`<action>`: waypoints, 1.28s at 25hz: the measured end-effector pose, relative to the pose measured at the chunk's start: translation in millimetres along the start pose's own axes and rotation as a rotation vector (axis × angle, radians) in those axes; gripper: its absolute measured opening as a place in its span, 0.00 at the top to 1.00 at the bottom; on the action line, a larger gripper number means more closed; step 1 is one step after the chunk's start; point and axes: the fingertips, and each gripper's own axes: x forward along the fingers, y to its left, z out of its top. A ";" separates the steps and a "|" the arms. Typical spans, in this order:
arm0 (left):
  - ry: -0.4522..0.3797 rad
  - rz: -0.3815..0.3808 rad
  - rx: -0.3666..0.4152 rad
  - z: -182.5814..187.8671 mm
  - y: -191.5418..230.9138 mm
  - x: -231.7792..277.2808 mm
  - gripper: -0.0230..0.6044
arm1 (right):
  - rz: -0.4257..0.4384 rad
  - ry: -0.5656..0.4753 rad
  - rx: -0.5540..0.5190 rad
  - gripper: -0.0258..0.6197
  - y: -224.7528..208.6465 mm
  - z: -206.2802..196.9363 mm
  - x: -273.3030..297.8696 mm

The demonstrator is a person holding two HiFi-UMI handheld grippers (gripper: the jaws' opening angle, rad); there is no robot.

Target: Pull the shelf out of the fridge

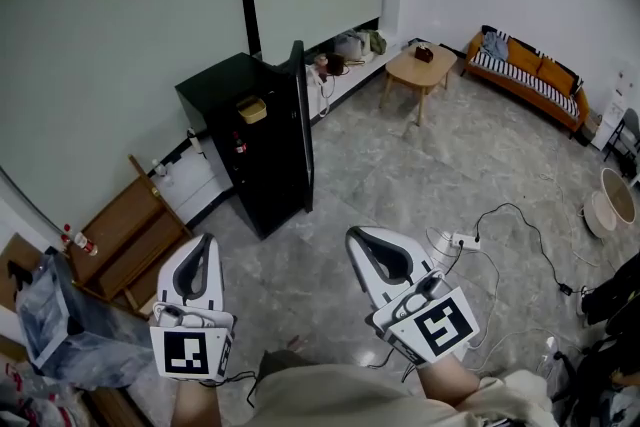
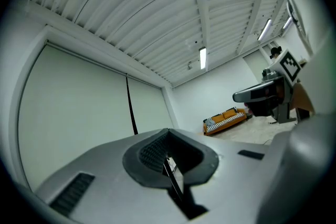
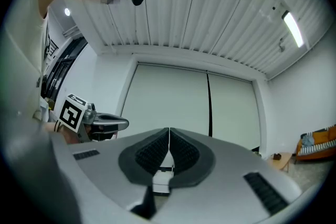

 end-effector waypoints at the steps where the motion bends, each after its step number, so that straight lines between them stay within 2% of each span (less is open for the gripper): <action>1: -0.001 0.005 0.000 0.9 -2.6 -1.0 0.95 | 0.005 -0.002 0.000 0.96 -1.5 -1.4 -3.6; 9: 0.024 -0.044 0.001 -4.9 -37.2 6.7 0.95 | 0.010 0.002 0.036 0.96 -11.4 -22.3 -14.1; 12: 0.029 -0.054 -0.002 -9.8 -38.4 11.8 0.95 | 0.020 -0.018 0.047 0.96 -12.9 -23.0 -4.6; 14: 0.034 -0.057 -0.005 -15.1 -34.8 16.6 0.95 | 0.022 0.003 0.040 0.96 -14.0 -29.2 4.2; 20: 0.039 -0.061 -0.002 -35.4 -14.1 46.5 0.95 | 0.002 0.017 0.049 0.96 -25.5 -45.1 44.0; 32: 0.091 -0.070 -0.012 -86.3 63.8 128.7 0.95 | -0.005 0.067 0.050 0.96 -55.6 -88.9 161.3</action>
